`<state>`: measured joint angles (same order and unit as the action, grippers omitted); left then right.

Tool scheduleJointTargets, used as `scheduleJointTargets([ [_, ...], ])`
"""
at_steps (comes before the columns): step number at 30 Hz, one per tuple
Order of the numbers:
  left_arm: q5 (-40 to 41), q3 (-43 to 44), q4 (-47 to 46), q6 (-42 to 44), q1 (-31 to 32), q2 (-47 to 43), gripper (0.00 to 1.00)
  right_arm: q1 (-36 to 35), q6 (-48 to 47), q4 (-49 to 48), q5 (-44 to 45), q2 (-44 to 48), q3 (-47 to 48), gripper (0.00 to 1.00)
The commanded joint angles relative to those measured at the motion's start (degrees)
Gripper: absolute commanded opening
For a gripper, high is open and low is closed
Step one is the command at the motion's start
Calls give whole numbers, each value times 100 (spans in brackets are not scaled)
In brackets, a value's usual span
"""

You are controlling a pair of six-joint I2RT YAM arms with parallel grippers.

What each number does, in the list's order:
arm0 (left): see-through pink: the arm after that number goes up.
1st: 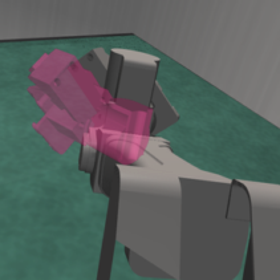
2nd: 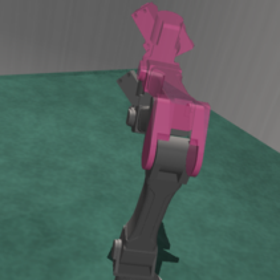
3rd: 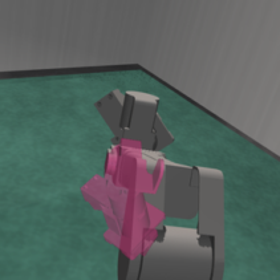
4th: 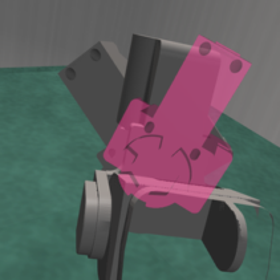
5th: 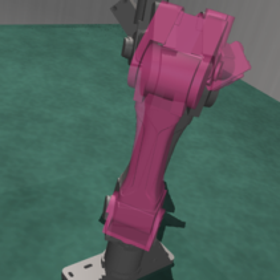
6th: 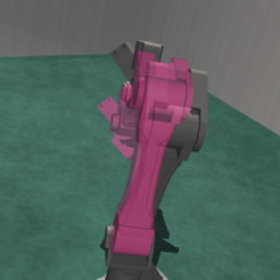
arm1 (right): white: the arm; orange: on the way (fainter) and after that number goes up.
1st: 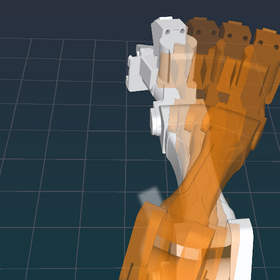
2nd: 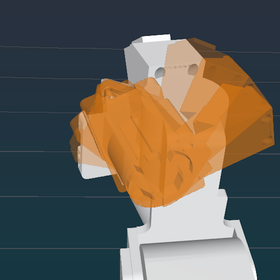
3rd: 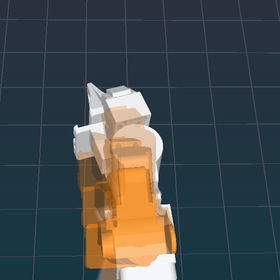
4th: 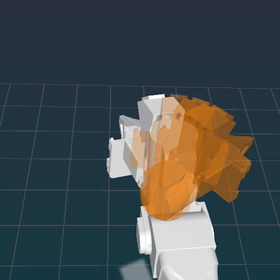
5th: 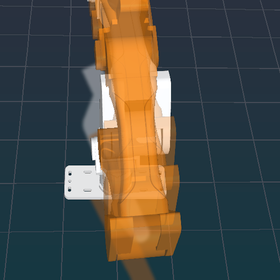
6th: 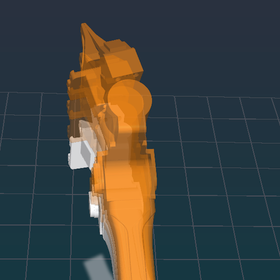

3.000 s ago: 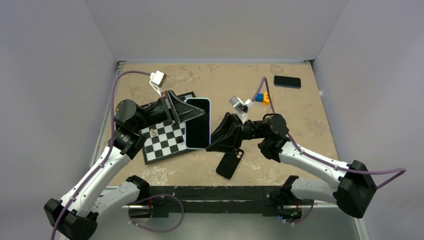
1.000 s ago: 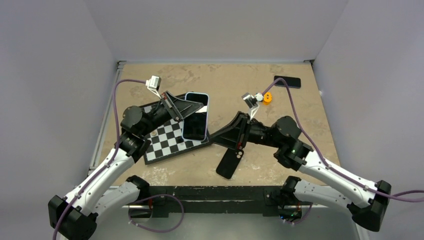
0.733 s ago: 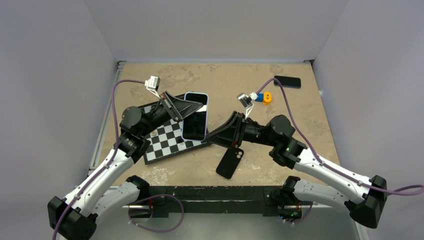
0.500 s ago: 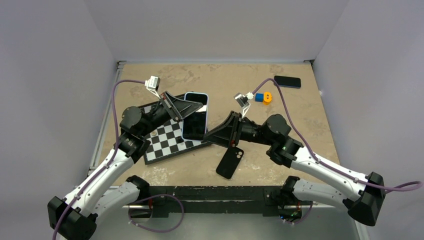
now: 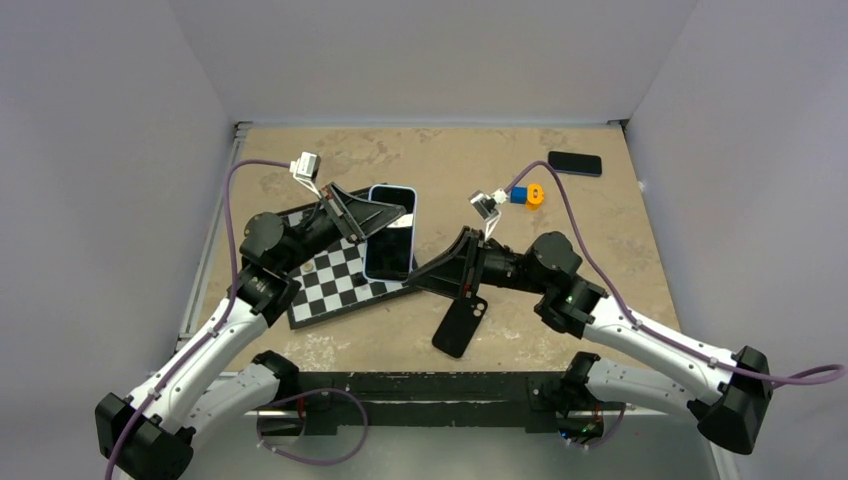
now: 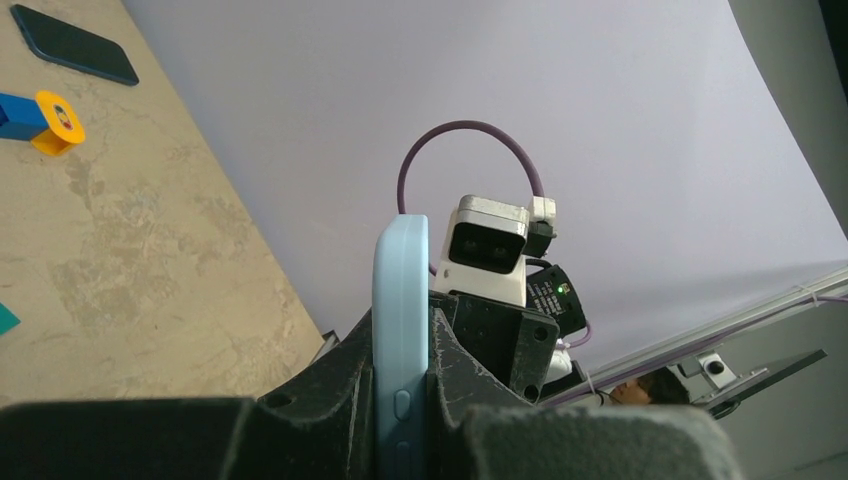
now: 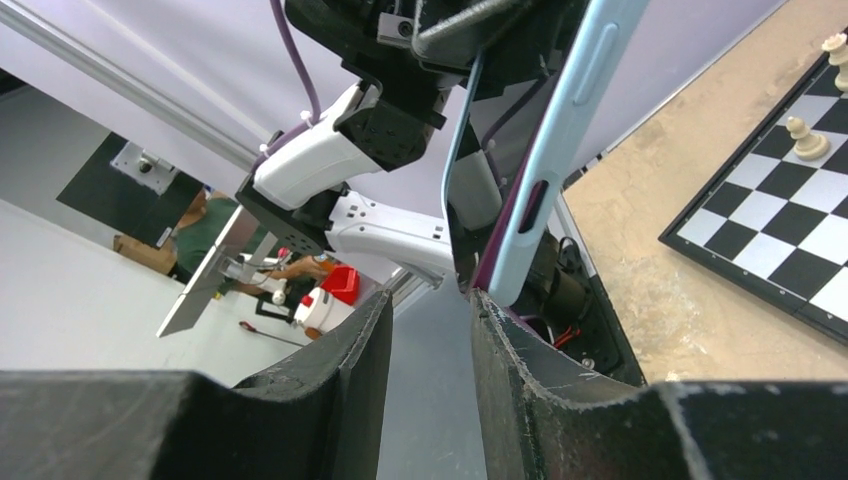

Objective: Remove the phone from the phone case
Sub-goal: Remove the phone case from the phone.

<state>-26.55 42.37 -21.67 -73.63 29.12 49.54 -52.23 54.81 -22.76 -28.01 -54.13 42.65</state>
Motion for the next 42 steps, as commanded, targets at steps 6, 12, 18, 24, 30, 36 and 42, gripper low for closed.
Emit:
scheduleJointTargets([
  [6, 32, 316, -513, -18, 12, -93, 0, 2, -118, -195, 62, -78, -55, 39],
  [12, -16, 265, -698, -200, 11, -74, 0, 2, -94, -211, 140, -313, 109, 39],
  [18, -5, 94, -1093, -583, 14, -82, 0, 2, -181, 8, 489, -499, 175, 40],
  [24, -15, -35, -1580, -1022, 13, -33, 0, 2, -237, -52, 661, -816, 238, 41],
  [30, -37, -100, -1698, -1184, 21, -30, 0, 2, -303, -77, 678, -1109, 500, 41],
  [36, -50, -271, -1722, -1135, 175, 36, 0, 2, -12, -592, 287, -1563, 968, 40],
  [42, -281, -161, -1297, -765, 317, 12, 0, 55, 415, -941, 200, -1854, 1380, 36],
])
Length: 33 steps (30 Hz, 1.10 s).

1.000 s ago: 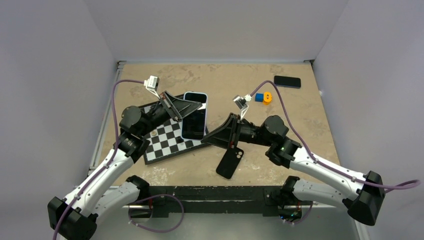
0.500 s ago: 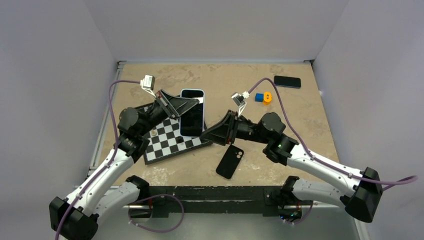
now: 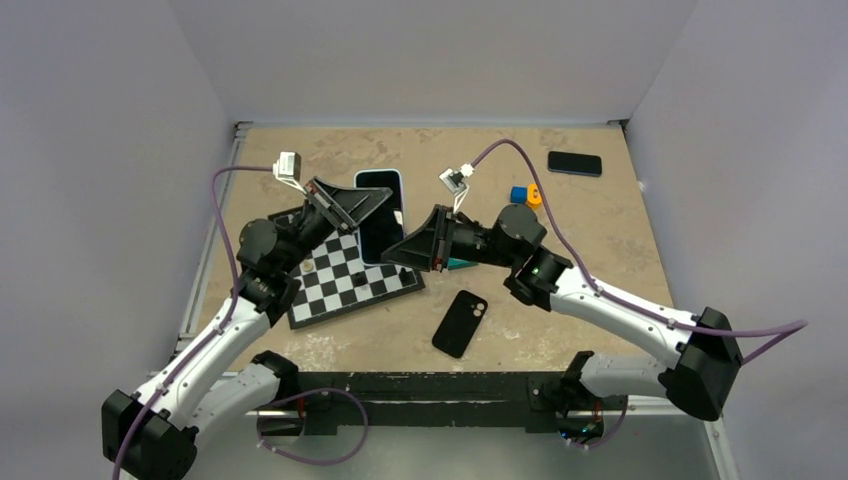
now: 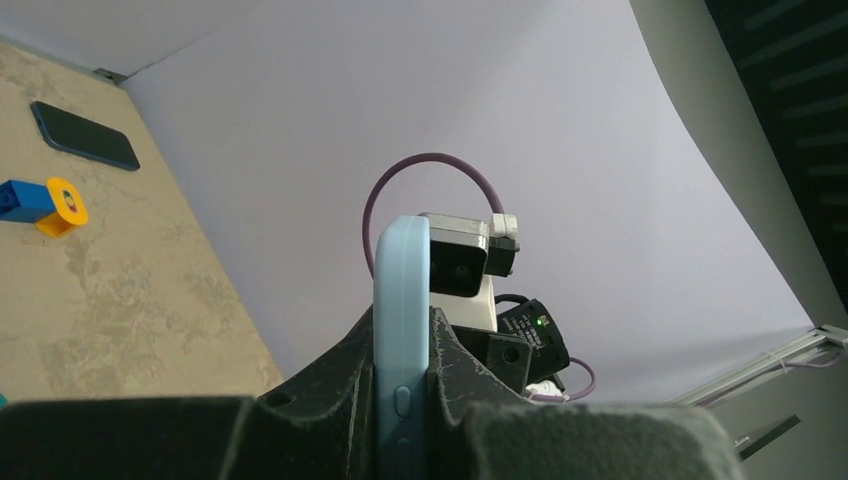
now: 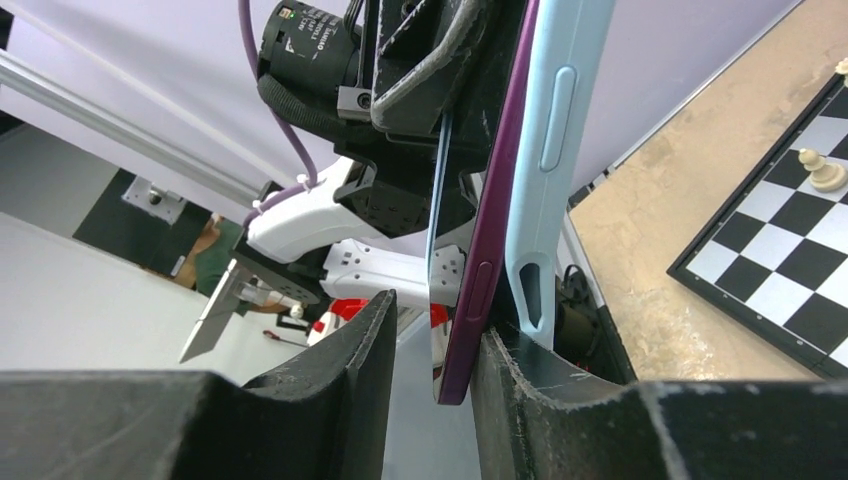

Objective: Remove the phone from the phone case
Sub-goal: Remove the phone case from the phone.

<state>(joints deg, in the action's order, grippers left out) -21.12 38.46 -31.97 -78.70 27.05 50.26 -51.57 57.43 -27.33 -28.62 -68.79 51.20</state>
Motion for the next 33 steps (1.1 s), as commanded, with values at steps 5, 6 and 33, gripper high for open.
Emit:
scheduleJointTargets([
  [5, -1368, 538, -5, 204, 701, 94, 0, 137, 336, -568, 247, -411, 527, 31],
  [6, -1477, 577, 26, 267, 743, 147, 0, 167, 398, -628, 203, -427, 484, 30],
  [33, -1009, 1226, 3015, 3826, 1338, 27, 40, 1400, 928, -936, -1003, 1429, -1024, 0],
])
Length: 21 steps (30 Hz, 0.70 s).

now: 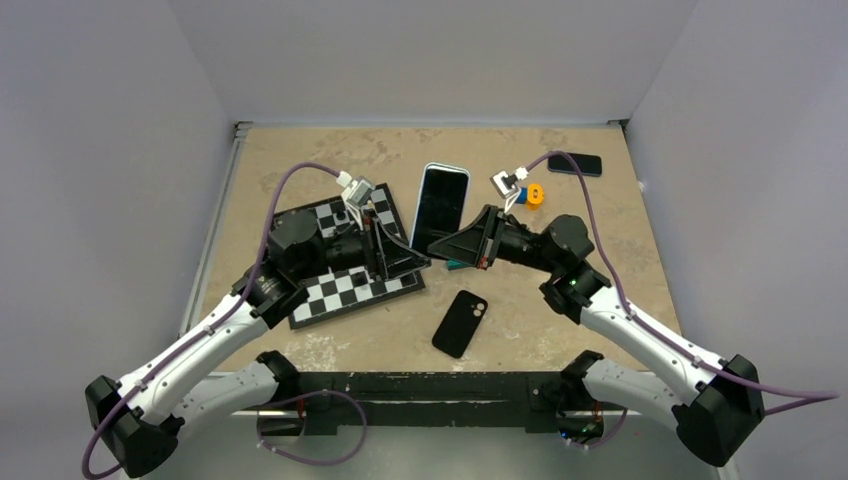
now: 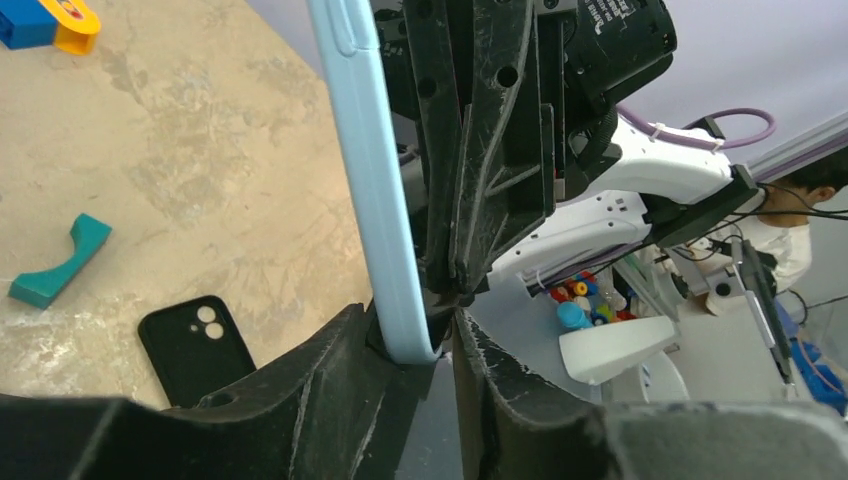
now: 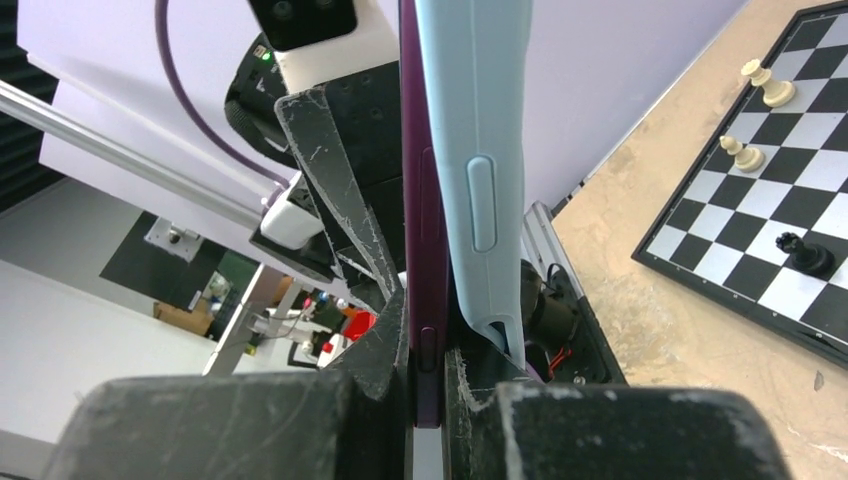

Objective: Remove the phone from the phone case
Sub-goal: Remove the phone case from the phone.

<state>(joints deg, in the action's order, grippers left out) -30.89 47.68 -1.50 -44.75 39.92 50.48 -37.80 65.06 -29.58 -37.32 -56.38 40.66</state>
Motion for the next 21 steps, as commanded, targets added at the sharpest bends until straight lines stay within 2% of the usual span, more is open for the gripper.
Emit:
scheduleJointTargets([
  [1, -23, 322, -16, 463, 46, 17, 33, 23, 208, -747, -155, 195, 23, 0],
  [4, 65, 424, 134, 716, 46, -11, 9, 19, 293, -795, -273, 272, 1, 0],
  [6, 37, 441, 316, 961, 43, -58, 4, 23, 282, -747, -415, 336, 3, 0],
  [8, -371, 486, 249, 1315, 18, 4, 0, 20, 284, -759, -705, 417, -19, 0],
  [12, -1037, 623, 451, 1944, -9, 232, 0, 26, 672, -1377, -1208, 733, -244, 0],
  [14, -1225, 517, 266, 2015, -87, 254, 0, 19, 1020, -1835, -1346, 909, -355, 0],
  [16, -1373, 440, -4, 2056, -157, 290, 0, 21, 1105, -1868, -1455, 1126, -357, 0],
  [18, -1222, 453, -10, 2050, -200, 374, 0, 27, 1182, -1843, -1490, 1282, -373, 0],
  [21, -749, 665, 456, 2048, -219, 608, 0, 32, 1505, -2237, -1515, 1356, -468, 0],
])
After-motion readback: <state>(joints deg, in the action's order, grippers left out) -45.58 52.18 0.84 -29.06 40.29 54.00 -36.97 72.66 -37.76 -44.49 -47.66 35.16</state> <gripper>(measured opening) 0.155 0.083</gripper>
